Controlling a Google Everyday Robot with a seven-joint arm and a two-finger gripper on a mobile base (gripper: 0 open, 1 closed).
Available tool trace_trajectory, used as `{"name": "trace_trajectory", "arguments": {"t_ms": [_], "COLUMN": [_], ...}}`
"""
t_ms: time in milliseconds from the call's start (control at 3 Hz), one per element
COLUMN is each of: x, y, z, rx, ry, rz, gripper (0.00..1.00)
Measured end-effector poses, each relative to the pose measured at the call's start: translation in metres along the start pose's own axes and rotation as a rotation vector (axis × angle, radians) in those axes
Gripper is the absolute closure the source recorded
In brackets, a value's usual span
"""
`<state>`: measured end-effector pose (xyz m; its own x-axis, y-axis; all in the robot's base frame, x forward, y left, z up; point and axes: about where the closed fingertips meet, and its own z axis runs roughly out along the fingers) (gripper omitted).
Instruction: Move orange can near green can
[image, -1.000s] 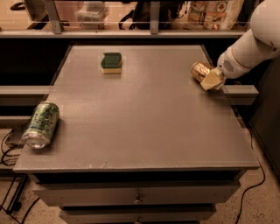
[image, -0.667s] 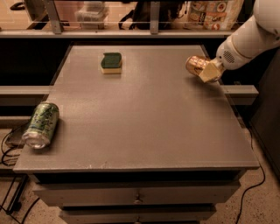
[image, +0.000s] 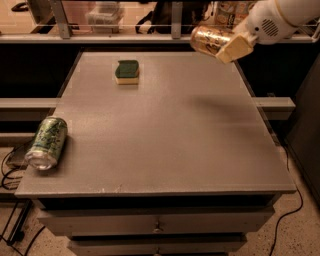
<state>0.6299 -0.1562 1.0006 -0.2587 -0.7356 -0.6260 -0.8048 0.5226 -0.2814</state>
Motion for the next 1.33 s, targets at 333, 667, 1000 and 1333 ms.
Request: {"name": "trace_trajectory", "arguments": {"t_ms": [333, 667, 1000, 1333], "x": [-0.007, -0.022, -0.049, -0.071], "y": [0.002, 0.030, 0.078, 0.127], "z": [-0.002, 0.006, 0.016, 0.029], "rx": [-0.010, -0.067, -0.148, -0.211], "ry": [-0.020, -0.031, -0.068, -0.107], "rz": [-0.065, -0.098, -0.160, -0.160], "gripper": [1.00, 1.00, 1.00, 1.00]}}
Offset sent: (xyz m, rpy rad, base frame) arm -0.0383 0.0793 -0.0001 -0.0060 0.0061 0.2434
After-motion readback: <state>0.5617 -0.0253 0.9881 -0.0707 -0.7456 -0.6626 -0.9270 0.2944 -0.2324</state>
